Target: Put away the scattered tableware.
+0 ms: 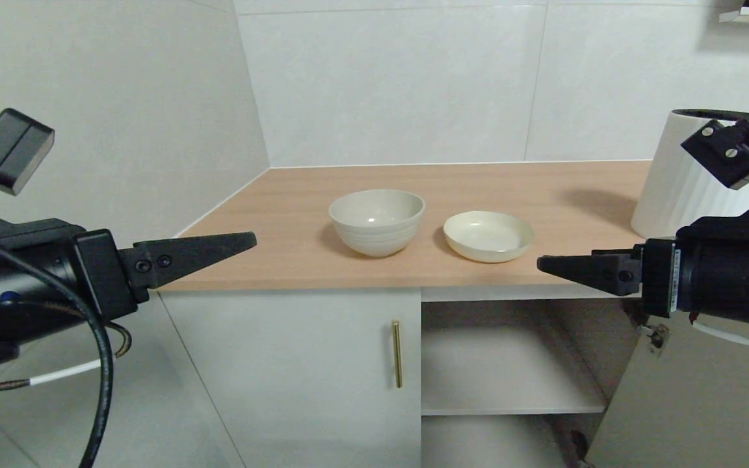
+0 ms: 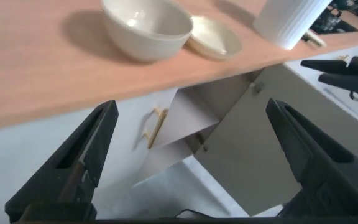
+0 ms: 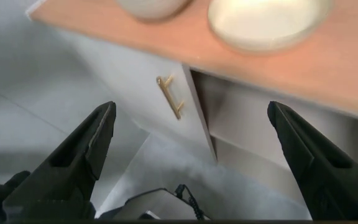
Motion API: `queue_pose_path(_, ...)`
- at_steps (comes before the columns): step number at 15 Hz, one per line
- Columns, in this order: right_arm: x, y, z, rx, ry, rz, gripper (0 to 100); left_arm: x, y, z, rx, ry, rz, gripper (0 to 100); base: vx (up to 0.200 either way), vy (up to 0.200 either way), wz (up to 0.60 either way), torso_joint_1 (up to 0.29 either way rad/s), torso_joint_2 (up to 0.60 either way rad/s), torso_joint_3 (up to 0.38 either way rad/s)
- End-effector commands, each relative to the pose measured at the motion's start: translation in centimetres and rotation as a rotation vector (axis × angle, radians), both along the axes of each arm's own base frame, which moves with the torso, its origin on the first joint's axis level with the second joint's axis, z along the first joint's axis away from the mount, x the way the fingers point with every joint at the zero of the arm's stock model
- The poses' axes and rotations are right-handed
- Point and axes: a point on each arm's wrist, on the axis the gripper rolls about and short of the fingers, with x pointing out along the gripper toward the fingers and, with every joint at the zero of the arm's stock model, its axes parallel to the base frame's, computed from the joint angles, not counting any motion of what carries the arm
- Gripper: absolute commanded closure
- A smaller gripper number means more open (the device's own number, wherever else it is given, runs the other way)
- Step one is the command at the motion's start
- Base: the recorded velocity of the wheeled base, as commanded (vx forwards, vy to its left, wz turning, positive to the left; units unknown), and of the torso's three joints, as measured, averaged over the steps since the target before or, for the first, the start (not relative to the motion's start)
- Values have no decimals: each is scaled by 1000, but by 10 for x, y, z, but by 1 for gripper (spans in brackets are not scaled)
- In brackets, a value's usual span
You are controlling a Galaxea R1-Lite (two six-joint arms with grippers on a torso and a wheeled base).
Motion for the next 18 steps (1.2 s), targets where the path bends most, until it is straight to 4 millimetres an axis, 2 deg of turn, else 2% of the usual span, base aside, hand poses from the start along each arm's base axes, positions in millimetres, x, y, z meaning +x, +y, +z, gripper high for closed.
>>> queue_pose_path(1, 2, 1, -2, -3, 7, -2, 0, 3, -4, -2, -8, 21, -11, 0, 0, 0, 0, 183, -476, -290)
queue_pose_path(3, 5, 0, -3, -8, 13, -10, 0, 7, -8, -3, -13, 36, -25, 0, 0, 0, 0, 188, -483, -293)
queue_pose_path(7, 11, 3, -8, -18, 29, -13, 0, 30, -16, -1, -14, 48, -14, 0, 0, 0, 0, 172, -437, -256)
queue_pose_path(10, 32, 5, -11, -25, 16, -63, 0, 46, -23, 2, -10, 54, -8, 0, 0, 0, 0, 46, -93, -61)
queue_pose_path(12, 47, 8, -11, -44, 39, -117, 0, 68, -30, -2, 13, 83, 49, 0, 0, 0, 0, 0, 0, 0)
queue_pose_path(14, 59, 12, -13, -34, 81, -178, 0, 81, -41, -15, 10, 172, 84, 0, 0, 0, 0, 0, 0, 0)
queue_pose_path(15, 76, 15, -17, -13, 127, -246, 0, 93, -52, -18, -32, 267, 153, 0, 0, 0, 0, 0, 0, 0)
queue_pose_path(18, 101, 11, -34, -37, 189, -316, 0, 118, -62, -31, -35, 437, 222, 0, 0, 0, 0, 0, 0, 0)
